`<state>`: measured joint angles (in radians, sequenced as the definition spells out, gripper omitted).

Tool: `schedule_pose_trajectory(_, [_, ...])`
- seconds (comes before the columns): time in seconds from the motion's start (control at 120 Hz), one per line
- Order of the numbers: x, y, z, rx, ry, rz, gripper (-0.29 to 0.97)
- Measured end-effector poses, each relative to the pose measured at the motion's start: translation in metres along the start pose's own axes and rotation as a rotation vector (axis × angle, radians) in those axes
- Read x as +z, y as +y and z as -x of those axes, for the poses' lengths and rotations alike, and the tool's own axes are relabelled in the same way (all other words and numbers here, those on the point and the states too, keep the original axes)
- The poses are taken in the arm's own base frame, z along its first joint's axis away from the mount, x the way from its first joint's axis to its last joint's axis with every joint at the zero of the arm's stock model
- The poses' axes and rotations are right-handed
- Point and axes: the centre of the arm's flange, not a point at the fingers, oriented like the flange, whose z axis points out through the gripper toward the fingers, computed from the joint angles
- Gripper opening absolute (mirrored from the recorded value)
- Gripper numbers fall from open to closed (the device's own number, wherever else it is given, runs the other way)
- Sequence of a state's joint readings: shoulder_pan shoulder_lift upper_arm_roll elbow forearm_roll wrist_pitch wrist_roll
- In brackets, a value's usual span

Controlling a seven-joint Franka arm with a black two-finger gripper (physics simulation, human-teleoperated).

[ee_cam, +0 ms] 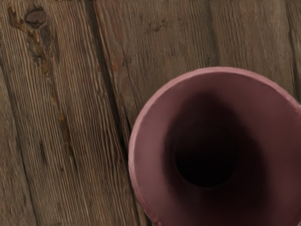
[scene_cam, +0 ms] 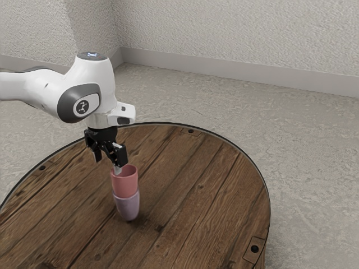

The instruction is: Place the left cup onto the right cup

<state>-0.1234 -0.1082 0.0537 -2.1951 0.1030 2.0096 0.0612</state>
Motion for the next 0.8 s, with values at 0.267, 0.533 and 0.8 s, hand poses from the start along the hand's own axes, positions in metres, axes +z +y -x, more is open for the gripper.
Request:
schedule_pose_trajectory(0.267, [-0.001, -0.001, 0.0, -0.01, 0.002, 0.0, 0.67])
schedule_pose_trajectory(0.533, [-0.005, 0.0, -0.001, -0.016, 0.01, 0.001, 0.68])
schedule_pose_trajectory(0.8, [-0.027, -0.002, -0.008, -0.022, 0.038, 0.0, 0.68])
